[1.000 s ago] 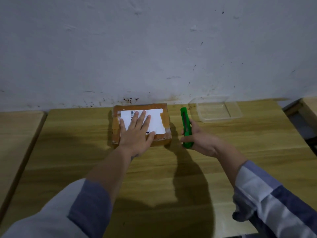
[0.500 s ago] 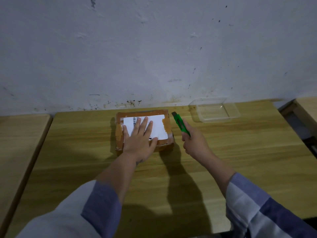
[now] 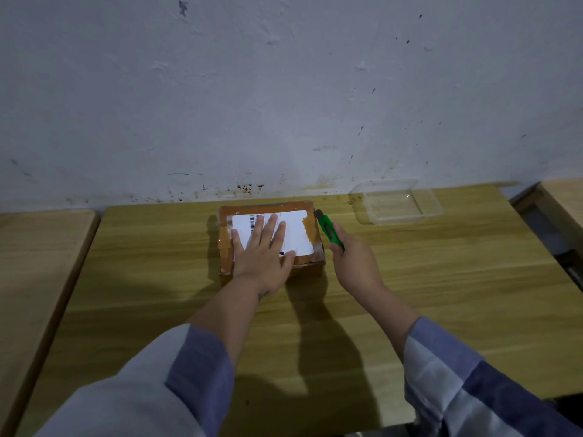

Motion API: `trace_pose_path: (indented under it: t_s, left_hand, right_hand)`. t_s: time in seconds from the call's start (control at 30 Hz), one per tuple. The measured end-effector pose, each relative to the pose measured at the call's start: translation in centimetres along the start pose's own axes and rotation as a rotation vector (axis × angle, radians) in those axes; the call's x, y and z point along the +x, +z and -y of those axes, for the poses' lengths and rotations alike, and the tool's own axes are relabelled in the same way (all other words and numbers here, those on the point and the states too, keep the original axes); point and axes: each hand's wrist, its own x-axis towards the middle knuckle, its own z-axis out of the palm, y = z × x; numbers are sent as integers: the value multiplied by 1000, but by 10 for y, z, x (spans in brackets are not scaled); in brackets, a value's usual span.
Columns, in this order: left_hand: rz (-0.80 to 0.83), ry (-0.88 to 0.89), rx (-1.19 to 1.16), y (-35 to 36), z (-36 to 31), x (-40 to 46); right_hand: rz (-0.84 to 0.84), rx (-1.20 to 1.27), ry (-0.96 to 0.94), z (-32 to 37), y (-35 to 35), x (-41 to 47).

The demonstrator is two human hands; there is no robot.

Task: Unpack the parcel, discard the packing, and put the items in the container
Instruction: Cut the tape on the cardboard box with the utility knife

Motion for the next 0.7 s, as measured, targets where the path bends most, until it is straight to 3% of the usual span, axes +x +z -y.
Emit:
trace_pose_path:
  t_s: [0.7]
  left_hand:
    - [-12,10,-17,0,1,0]
  right_hand:
    - [-14,-93,22,11,-2,-1]
